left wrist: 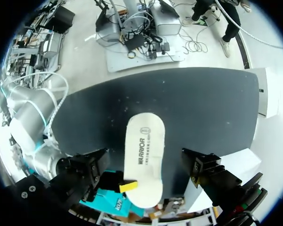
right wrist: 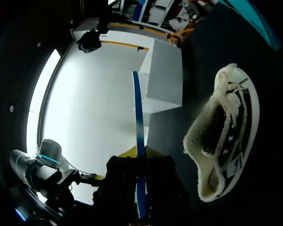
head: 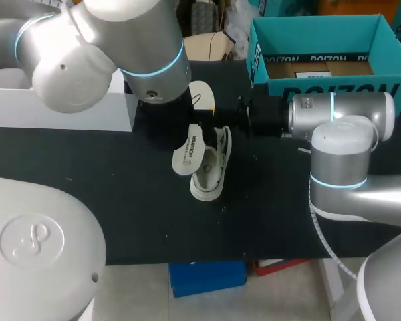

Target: Take the shoe out of the shoebox, open the shoe tongue, remove and reinsert the insole, then place the shoe into the shoebox

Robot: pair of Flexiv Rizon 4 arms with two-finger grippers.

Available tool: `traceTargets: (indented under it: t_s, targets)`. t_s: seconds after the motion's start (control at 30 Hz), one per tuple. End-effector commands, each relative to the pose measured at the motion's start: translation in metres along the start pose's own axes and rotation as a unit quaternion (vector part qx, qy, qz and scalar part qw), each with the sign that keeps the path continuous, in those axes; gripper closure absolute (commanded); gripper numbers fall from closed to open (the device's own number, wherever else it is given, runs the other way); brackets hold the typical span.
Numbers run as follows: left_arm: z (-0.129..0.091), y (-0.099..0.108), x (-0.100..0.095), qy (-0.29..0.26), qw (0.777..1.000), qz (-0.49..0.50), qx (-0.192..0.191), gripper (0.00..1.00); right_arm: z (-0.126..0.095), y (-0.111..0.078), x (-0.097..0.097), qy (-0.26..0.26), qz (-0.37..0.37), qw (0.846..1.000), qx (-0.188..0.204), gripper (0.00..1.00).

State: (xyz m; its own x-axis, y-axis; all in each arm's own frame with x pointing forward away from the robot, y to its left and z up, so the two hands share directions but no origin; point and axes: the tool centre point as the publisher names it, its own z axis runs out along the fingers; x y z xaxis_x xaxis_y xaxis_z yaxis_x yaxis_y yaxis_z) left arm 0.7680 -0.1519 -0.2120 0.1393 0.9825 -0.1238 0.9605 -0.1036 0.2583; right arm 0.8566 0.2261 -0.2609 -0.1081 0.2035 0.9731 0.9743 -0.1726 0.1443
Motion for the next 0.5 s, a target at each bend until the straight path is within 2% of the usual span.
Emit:
traceTargets:
  t_s: [0.03, 0.33, 0.5]
  targets:
    - [0.01, 0.006, -0.003, -0.011, 1.0, 0.0, -0.002, 0.0, 0.001, 0.0, 0.0, 0.0, 0.0, 1.0, -0.001, 1.0]
    - [0.015, 0.025, -0.005, -0.039, 0.999, 0.012, 0.002, 0.0, 0.001, 0.0, 0.0, 0.0, 0.0, 1.0, -0.001, 1.0]
    - [0.011, 0.048, 0.0, -0.039, 0.999, 0.02, 0.001, 0.0, 0.001, 0.0, 0.0, 0.0, 0.0, 1.0, -0.001, 1.0]
